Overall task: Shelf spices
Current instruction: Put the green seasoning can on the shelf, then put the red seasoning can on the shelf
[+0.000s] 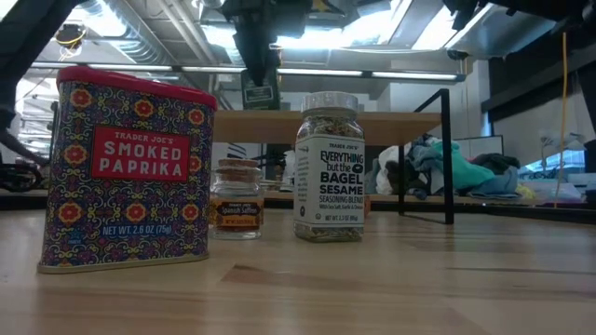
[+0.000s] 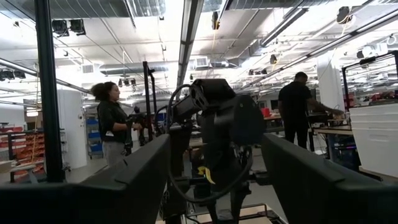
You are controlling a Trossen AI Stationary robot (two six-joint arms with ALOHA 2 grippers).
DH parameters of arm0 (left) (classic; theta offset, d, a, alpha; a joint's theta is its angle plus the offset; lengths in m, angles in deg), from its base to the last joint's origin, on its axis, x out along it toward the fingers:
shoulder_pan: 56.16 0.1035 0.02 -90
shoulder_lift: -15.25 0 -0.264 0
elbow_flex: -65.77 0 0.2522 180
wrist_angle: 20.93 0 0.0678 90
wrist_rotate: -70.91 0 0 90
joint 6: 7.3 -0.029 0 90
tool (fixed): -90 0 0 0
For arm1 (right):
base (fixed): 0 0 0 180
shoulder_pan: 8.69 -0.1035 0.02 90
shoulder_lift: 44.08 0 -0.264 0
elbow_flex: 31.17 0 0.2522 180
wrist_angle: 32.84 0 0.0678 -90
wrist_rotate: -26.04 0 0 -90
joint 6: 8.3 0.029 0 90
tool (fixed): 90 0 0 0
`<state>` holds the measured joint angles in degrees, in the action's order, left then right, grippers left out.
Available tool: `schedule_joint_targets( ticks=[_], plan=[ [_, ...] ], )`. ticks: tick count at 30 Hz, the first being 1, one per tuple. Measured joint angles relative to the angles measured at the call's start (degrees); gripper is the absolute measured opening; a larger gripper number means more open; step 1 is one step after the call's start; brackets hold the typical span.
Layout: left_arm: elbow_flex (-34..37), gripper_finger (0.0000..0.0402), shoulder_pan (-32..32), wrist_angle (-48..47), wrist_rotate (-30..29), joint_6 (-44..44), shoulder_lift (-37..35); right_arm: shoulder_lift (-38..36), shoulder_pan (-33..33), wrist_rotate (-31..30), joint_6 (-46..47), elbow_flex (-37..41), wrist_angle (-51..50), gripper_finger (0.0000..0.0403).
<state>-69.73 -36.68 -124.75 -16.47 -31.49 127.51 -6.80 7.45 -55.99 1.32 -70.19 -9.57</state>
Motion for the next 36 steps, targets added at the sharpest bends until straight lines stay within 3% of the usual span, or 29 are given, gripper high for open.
schedule_joint_targets(
  ticks=[7,12,16,23,31,36],
  plan=[
    [0.0,0.0119,-0.09,0.95,0.25,1.37,-0.08,0.0,0.0,0.21,0.02,0.0,-0.9,0.026],
    [0.0,0.018,-0.44,1.21,0.35,3.09,-0.1,0.0,0.0,0.58,0.04,0.0,-0.76,0.026],
    [0.0,0.0204,-0.47,1.19,0.37,3.87,-0.19,-0.02,0.0,1.1,0.07,0.0,-0.75,0.026],
    [-1.83,0.021,-2.18,1.1,-0.14,4.29,-0.3,-0.02,0.0,3.6,-0.41,0.0,-0.74,0.026],
    [-13.35,0.0211,-4.99,1.38,-4.71,4.51,-0.55,-0.02,0.0,7.55,-2.43,0.0,-0.29,0.026],
    [-12.17,0.0211,-7.34,6.26,-9.72,4.03,-4.27,-0.02,-0.02,7.74,-2.43,0.0,-0.59,0.026]
  ],
)
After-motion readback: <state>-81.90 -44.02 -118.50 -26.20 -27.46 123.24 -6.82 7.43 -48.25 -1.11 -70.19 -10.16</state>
